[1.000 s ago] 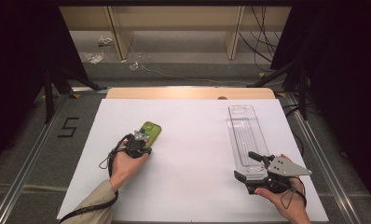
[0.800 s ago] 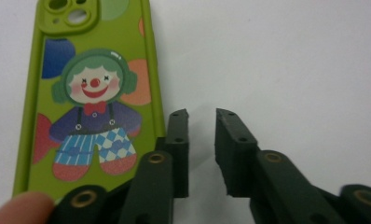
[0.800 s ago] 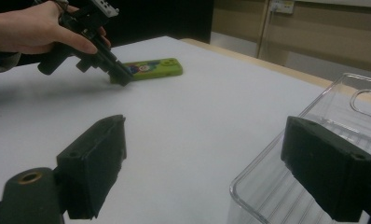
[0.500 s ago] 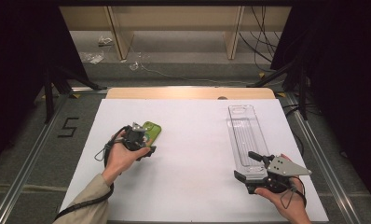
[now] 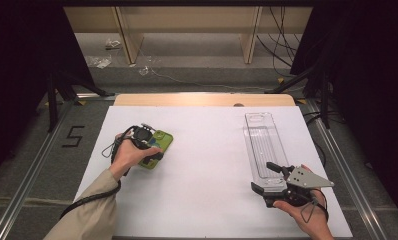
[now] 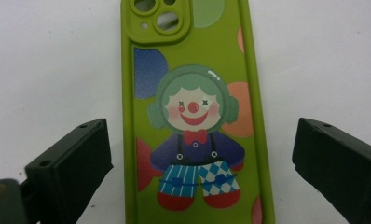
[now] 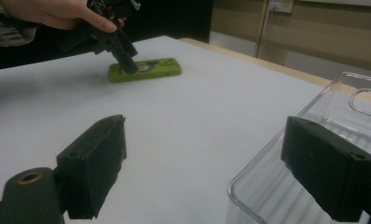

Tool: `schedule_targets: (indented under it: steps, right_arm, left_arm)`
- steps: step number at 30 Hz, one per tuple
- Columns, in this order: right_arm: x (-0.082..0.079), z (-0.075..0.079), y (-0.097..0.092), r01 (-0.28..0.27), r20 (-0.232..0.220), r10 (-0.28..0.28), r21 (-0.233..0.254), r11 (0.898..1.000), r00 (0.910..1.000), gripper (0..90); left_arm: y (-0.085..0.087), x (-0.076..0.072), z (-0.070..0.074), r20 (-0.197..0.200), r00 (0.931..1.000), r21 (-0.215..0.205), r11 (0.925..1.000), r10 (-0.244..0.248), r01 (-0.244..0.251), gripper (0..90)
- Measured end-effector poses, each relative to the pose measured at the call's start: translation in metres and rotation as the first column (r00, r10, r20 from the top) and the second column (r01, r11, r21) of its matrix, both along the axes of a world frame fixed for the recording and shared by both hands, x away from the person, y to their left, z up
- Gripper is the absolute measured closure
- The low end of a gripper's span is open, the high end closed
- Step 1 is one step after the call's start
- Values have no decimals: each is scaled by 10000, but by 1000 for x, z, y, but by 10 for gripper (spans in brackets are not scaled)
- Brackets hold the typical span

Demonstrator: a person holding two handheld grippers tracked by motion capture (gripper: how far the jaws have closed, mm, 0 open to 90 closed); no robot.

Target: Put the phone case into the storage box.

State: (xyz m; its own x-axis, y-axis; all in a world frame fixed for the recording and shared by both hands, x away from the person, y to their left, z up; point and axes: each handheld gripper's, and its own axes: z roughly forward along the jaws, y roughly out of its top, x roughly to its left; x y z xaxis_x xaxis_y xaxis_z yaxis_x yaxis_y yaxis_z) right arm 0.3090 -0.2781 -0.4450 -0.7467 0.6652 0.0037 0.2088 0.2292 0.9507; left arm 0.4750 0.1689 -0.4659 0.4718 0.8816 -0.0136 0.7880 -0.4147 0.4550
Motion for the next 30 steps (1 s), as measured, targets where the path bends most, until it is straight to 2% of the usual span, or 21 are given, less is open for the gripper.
schedule_targets:
  steps: [4, 30]
  right_arm:
    - [0, 0, 0, 9, 4, -9, -2, 10000, 10000, 150]
    - [0, 0, 1, -41, -8, 41, -25, 10000, 10000, 150]
  left_arm:
    - [0, 5, -3, -256, 9996, 132, 9999, 72, -68, 14]
    - [-3, 16, -11, -979, 9950, 690, 9975, 217, -150, 42]
